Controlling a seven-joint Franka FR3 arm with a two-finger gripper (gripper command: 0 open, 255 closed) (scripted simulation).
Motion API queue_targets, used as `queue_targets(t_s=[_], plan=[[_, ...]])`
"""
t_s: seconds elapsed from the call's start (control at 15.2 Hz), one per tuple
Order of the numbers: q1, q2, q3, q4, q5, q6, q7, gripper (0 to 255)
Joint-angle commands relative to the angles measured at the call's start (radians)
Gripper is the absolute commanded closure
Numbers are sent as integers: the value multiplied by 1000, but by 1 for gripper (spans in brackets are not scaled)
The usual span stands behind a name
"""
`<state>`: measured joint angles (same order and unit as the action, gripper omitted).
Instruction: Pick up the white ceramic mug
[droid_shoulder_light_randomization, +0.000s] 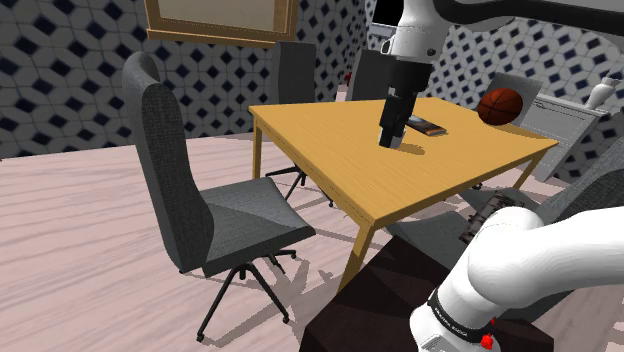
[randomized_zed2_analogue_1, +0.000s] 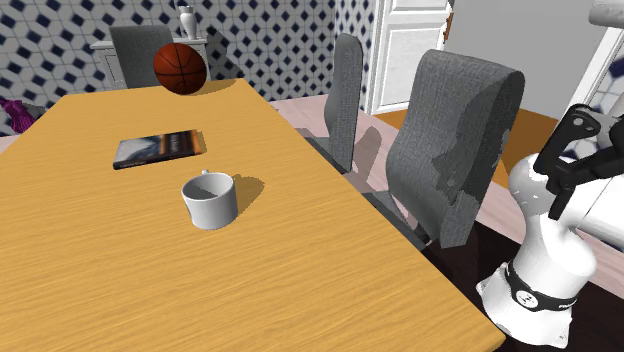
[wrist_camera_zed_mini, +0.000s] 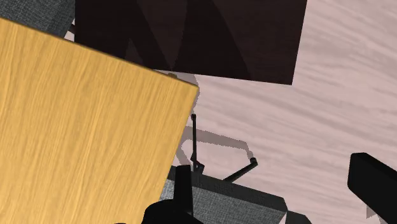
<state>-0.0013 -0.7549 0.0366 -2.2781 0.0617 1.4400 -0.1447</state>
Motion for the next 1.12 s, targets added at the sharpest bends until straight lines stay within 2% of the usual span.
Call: queue_targets(t_s=[0.0,0.53,1.06], plan=[[0,0,0,0,0,0,0,0],[-56,115,-138,-1,-116,125,-158,0],[-101,292,-272,70,-188,252,-308,0]])
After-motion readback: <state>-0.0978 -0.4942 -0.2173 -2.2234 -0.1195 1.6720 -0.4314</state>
